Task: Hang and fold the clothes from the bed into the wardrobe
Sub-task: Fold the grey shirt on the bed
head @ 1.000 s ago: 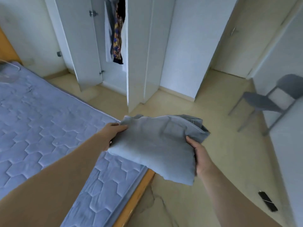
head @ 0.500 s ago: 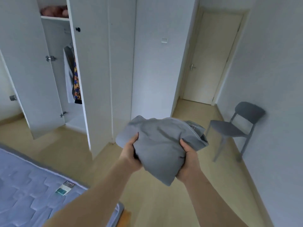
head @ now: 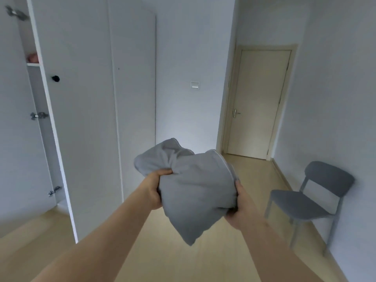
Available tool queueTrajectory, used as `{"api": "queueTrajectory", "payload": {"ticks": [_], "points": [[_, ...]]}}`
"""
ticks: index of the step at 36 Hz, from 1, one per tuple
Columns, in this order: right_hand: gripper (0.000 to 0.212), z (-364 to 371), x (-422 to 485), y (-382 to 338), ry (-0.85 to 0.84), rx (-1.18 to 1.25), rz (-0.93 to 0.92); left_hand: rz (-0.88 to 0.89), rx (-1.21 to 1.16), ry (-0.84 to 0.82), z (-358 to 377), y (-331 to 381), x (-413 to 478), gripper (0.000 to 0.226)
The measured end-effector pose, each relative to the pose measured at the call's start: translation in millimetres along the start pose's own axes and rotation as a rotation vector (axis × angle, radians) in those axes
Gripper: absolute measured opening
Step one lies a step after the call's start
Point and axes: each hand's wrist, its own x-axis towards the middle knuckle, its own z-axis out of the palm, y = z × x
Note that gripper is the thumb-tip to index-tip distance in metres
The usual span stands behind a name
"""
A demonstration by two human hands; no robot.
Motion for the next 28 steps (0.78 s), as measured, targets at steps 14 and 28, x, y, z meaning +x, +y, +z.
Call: {"api": "queueTrajectory", "payload": {"ticks": [14, 28], "points": [[0.018, 104.4, 195.1, -61.3, 0.019, -0.608, -0.501, 0.136, -0.073, 0.341, 9.7, 77.6, 149.9, 0.027], [0.068, 269.1, 267.4, 45.2, -0.989, -1.049, 0.105, 0.463, -0.171, 0.502, -93.0, 151.2, 149.4, 0.015]]}}
